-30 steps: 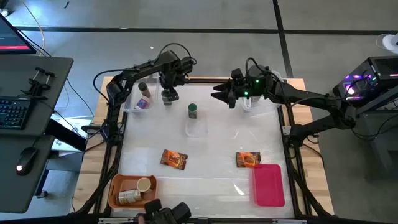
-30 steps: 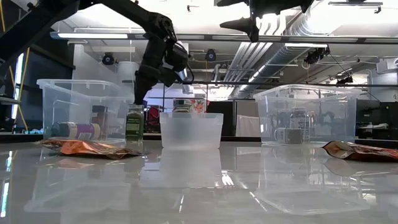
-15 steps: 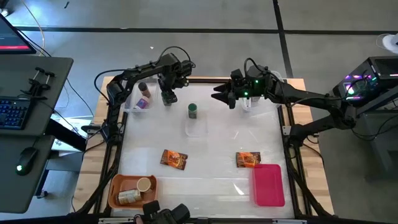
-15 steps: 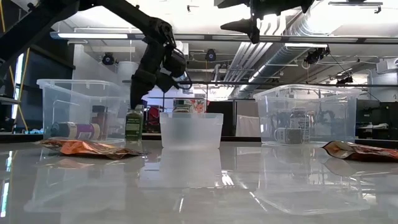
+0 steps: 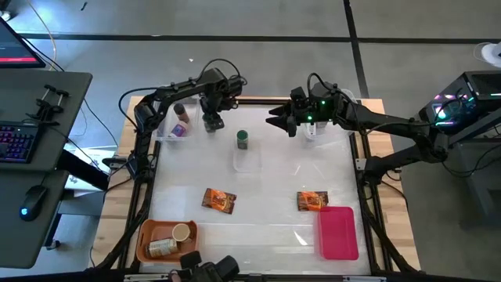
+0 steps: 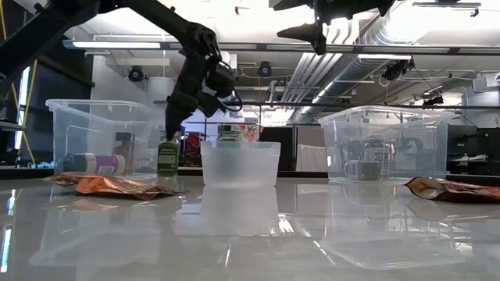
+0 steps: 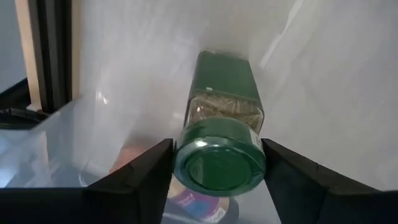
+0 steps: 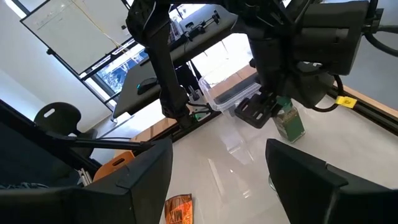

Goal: Sort spices by type
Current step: Put the green seasoning bottle into the small transparent bin

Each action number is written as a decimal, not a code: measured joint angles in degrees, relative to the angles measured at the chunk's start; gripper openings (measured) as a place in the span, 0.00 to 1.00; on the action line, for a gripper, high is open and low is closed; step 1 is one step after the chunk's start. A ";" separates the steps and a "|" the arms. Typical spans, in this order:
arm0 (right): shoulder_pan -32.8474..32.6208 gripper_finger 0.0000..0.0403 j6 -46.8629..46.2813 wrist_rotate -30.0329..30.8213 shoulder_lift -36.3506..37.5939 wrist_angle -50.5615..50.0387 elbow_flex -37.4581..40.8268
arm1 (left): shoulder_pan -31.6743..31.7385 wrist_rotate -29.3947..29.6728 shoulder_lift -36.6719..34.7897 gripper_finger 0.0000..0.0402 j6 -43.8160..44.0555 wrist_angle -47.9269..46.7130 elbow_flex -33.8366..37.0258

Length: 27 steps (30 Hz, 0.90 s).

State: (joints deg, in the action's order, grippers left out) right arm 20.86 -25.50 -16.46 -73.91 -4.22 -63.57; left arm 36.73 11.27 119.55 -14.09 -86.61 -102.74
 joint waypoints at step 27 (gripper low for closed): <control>3.85 0.62 3.03 2.35 11.45 -3.74 -0.02 | -9.92 -2.64 -10.57 0.39 5.01 -2.51 -20.00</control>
State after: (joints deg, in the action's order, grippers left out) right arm 24.71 -22.47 -14.11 -62.46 -7.96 -63.59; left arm 26.81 8.62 108.97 -9.08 -89.12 -122.74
